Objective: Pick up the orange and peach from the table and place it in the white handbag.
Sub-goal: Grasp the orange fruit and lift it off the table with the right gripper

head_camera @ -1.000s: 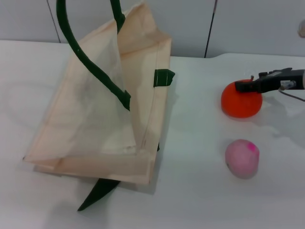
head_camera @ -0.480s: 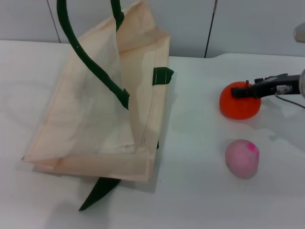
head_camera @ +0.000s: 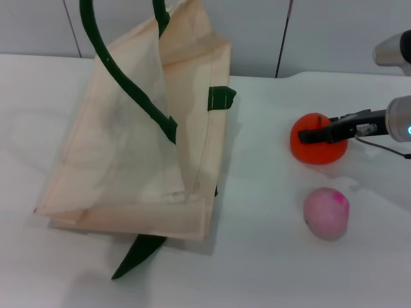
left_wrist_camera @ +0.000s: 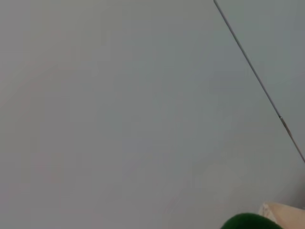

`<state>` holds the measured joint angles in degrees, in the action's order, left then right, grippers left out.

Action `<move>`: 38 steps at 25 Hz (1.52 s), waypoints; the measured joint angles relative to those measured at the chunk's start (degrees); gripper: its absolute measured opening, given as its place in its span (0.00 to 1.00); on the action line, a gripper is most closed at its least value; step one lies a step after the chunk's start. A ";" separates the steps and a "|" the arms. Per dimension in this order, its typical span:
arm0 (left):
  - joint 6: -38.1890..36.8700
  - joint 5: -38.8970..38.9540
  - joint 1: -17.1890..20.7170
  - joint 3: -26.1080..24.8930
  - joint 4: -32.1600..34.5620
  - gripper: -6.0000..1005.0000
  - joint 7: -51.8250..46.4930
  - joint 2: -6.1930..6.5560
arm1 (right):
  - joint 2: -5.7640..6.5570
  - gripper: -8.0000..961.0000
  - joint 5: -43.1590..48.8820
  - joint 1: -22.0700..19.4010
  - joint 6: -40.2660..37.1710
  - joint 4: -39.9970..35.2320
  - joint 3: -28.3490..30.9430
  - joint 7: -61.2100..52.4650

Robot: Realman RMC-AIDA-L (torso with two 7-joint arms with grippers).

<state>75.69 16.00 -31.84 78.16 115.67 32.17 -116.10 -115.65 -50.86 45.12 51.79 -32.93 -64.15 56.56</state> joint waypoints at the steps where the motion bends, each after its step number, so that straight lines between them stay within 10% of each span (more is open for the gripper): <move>1: 0.00 0.00 -0.03 -0.17 0.00 0.13 0.00 -0.02 | 0.00 0.90 0.30 0.17 0.13 0.15 0.02 0.00; 10: -0.02 0.00 0.08 -0.45 0.00 0.13 0.30 -0.09 | 0.18 0.67 0.61 0.22 -0.43 0.19 0.01 -0.39; 38: -0.11 -0.24 0.41 -0.47 -0.19 0.13 0.44 -0.09 | -0.16 0.42 5.78 0.30 -1.20 -1.80 0.51 -4.04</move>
<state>75.59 15.76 -31.43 77.69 115.48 32.61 -116.19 -115.81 -45.08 45.42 50.58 -34.73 -63.63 52.52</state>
